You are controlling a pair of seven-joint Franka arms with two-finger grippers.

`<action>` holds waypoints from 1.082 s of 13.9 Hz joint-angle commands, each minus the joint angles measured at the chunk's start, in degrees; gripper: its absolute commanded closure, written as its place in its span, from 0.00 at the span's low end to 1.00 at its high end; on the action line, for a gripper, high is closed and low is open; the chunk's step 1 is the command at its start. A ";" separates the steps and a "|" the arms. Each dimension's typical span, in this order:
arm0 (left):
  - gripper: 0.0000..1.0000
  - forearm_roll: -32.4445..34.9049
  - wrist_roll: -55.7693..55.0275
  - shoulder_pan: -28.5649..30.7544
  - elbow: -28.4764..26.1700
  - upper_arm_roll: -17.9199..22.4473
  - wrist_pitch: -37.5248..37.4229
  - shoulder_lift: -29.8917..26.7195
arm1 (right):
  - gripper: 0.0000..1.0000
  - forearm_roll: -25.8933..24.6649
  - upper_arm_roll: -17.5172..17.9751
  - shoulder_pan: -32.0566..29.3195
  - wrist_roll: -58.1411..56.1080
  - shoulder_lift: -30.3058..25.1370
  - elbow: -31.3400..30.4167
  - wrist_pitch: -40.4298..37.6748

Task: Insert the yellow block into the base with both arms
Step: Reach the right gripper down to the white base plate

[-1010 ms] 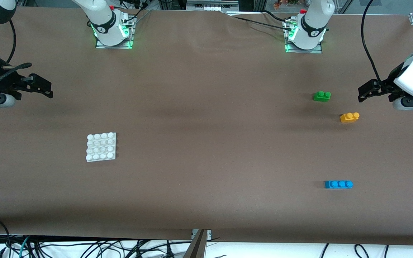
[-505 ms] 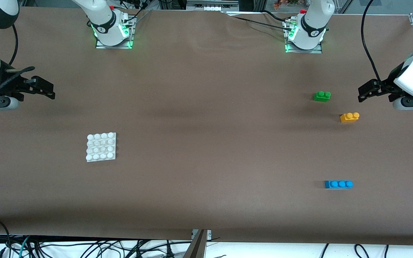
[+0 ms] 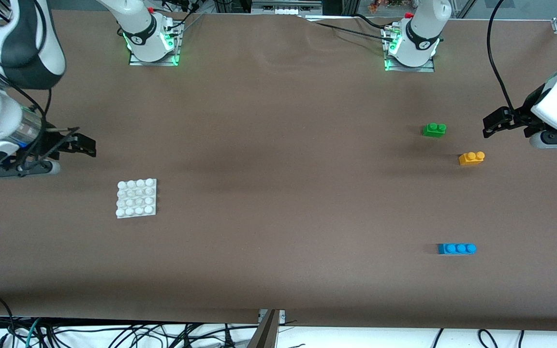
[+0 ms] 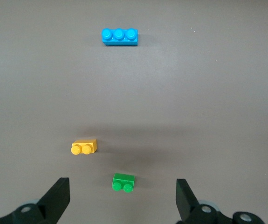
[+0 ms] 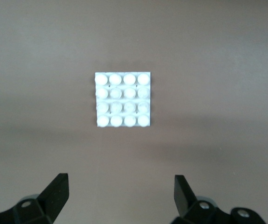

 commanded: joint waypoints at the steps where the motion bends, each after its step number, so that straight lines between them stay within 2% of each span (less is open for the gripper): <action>1: 0.00 -0.88 0.04 -0.64 1.37 0.64 -0.94 0.51 | 0.00 2.81 -1.29 -1.14 -4.45 3.14 -3.98 8.58; 3: 0.00 -0.88 0.04 -0.64 1.37 0.64 -0.94 0.51 | 0.00 8.34 -2.00 -2.19 -9.63 8.07 -3.98 13.86; 10: 0.00 -0.79 0.04 -0.55 1.37 0.64 -0.94 0.51 | 0.00 18.10 -1.92 -4.31 -17.82 19.85 -3.98 26.79; 15: 0.00 -0.88 0.04 -0.64 1.37 0.64 -0.94 0.51 | 0.00 21.55 -0.69 -4.13 -20.38 24.17 -3.98 32.95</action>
